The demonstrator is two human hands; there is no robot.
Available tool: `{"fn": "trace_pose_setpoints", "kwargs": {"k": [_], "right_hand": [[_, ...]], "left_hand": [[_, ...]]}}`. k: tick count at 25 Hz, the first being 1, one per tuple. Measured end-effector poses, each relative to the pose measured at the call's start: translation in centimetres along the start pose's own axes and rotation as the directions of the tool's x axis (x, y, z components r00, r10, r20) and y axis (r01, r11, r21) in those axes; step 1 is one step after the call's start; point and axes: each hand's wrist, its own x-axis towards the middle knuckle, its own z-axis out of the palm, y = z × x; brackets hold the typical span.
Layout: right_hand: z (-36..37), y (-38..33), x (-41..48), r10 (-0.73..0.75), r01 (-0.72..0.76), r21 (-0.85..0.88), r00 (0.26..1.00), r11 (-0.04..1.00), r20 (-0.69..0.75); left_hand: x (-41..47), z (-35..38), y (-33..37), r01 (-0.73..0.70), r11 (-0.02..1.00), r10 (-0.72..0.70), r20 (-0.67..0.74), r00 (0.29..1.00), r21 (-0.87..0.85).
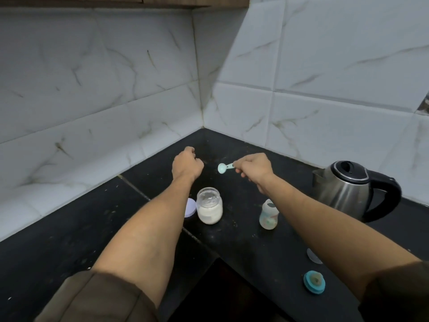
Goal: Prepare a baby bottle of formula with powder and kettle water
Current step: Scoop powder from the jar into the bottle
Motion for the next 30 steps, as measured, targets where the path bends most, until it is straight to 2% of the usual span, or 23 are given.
{"fn": "trace_pose_setpoints", "kwargs": {"k": [2,6,10,13,14,16,19,25,30], "right_hand": [[2.1,-0.2,-0.1,-0.059,0.081,-0.197,0.992,0.977,0.114],[5.7,-0.6,-0.2,-0.102,0.292,-0.525,0.927,0.800,0.360],[8.5,0.0,-0.5,-0.140,0.434,-0.721,0.891,0.541,0.431],[9.7,1.1,-0.4,-0.219,0.543,-0.787,0.840,0.294,0.497],[10.0,1.4,-0.2,-0.209,0.557,-0.794,0.830,0.245,0.517],[10.5,1.7,0.5,-0.149,0.562,-0.796,0.827,0.227,0.542],[11.0,1.9,1.3,-0.057,0.555,-0.790,0.826,0.262,0.561],[12.0,1.9,2.0,0.037,0.485,-0.797,0.846,0.360,0.531],[11.9,1.4,2.2,0.070,0.474,-0.814,0.849,0.336,0.524]], "left_hand": [[0.3,-0.5,-1.7,0.005,1.000,-0.006,-0.036,0.999,-0.012],[0.8,-0.9,-4.1,-0.002,1.000,0.003,-0.041,0.999,0.008],[1.4,-0.6,-6.1,-0.010,1.000,0.011,-0.018,1.000,0.022],[1.9,-0.1,-7.0,-0.015,1.000,0.015,0.019,1.000,0.024],[2.1,0.1,-7.2,-0.015,1.000,0.014,0.033,0.999,0.021],[2.5,0.5,-7.6,-0.016,1.000,0.015,0.064,0.998,0.014],[3.0,1.2,-8.1,-0.018,1.000,0.016,0.110,0.994,0.015],[3.6,2.1,-9.2,-0.023,0.999,0.018,0.164,0.986,0.033],[3.9,2.1,-9.1,-0.035,0.999,0.028,0.171,0.985,0.037]]}}
